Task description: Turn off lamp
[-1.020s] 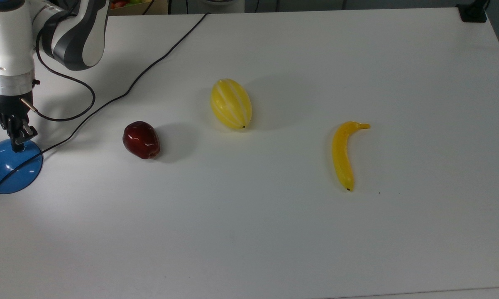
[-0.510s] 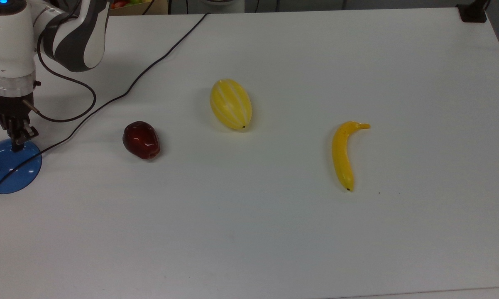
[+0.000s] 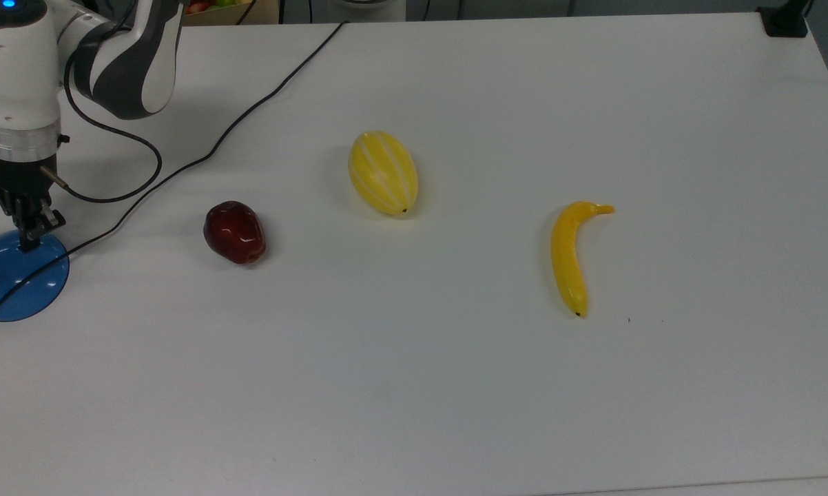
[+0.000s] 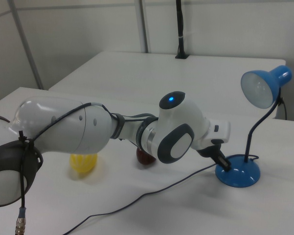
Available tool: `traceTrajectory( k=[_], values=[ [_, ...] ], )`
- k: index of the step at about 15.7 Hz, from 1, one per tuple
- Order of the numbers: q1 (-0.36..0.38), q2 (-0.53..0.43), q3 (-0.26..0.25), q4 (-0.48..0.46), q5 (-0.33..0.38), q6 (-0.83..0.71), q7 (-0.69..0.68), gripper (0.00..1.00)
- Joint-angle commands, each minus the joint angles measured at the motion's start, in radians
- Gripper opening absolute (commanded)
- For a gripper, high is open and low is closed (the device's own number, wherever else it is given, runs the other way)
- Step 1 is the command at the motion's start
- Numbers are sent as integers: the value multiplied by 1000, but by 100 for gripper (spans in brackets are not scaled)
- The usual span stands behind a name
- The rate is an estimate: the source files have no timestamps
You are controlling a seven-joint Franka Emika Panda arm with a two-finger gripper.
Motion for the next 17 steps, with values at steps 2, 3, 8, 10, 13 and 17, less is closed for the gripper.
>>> traceTrajectory(
  k=[2, 3, 8, 10, 13, 17],
  values=[
    [73, -131, -1, -84, -18, -229, 12, 0],
    [98, -161, -1, -87, -18, -308, 9, 0],
    [237, -333, 1, -153, -3, -613, -17, 1],
    [299, -410, 1, -208, 7, -692, -52, 4],
    [369, -534, 16, -289, 48, -781, -86, 25],
    [441, -682, 31, -377, 88, -851, -117, 91]
  ],
)
